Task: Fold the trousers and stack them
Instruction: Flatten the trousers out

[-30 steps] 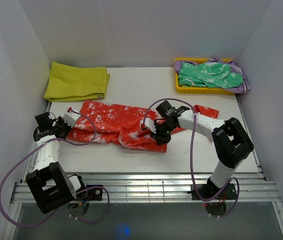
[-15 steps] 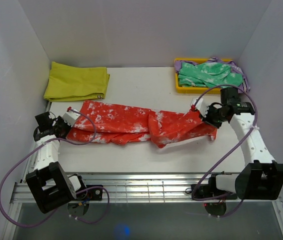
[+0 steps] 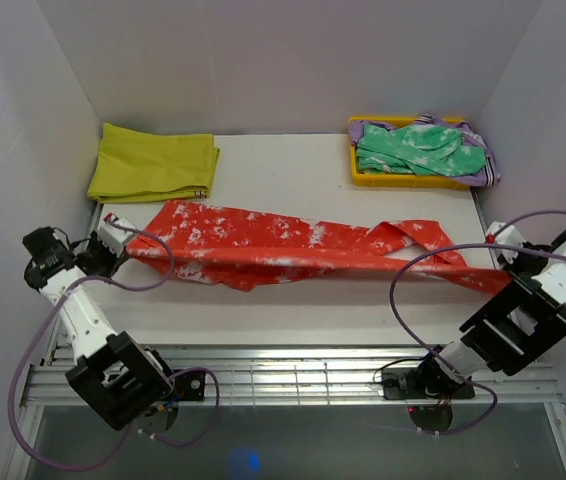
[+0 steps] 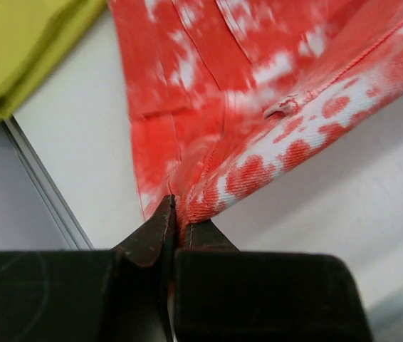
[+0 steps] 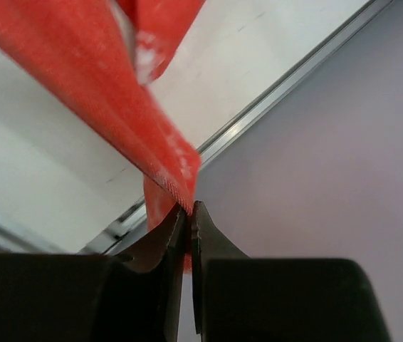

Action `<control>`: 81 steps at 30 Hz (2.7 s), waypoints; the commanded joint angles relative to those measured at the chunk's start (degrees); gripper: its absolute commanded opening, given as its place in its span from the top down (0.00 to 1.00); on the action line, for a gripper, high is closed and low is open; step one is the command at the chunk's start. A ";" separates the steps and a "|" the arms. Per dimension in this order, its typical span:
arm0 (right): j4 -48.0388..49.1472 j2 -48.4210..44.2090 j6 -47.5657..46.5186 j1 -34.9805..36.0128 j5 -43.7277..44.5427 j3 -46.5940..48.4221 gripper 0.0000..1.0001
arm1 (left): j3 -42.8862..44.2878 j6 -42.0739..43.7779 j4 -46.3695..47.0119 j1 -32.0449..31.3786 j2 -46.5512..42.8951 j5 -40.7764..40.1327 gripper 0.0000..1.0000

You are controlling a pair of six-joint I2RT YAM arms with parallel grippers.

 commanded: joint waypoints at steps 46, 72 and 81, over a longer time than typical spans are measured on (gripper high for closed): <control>3.30 22.17 48.40 34.42 6.12 20.33 0.02 | 24.33 -33.13 15.05 -22.47 40.15 -24.98 0.11; 25.88 17.43 44.02 29.68 27.04 0.98 0.74 | 20.47 -40.33 15.66 -23.53 43.68 -26.39 1.00; 27.37 13.47 35.67 24.23 25.55 11.70 0.92 | 27.14 -38.75 14.17 -16.33 40.68 -28.59 1.00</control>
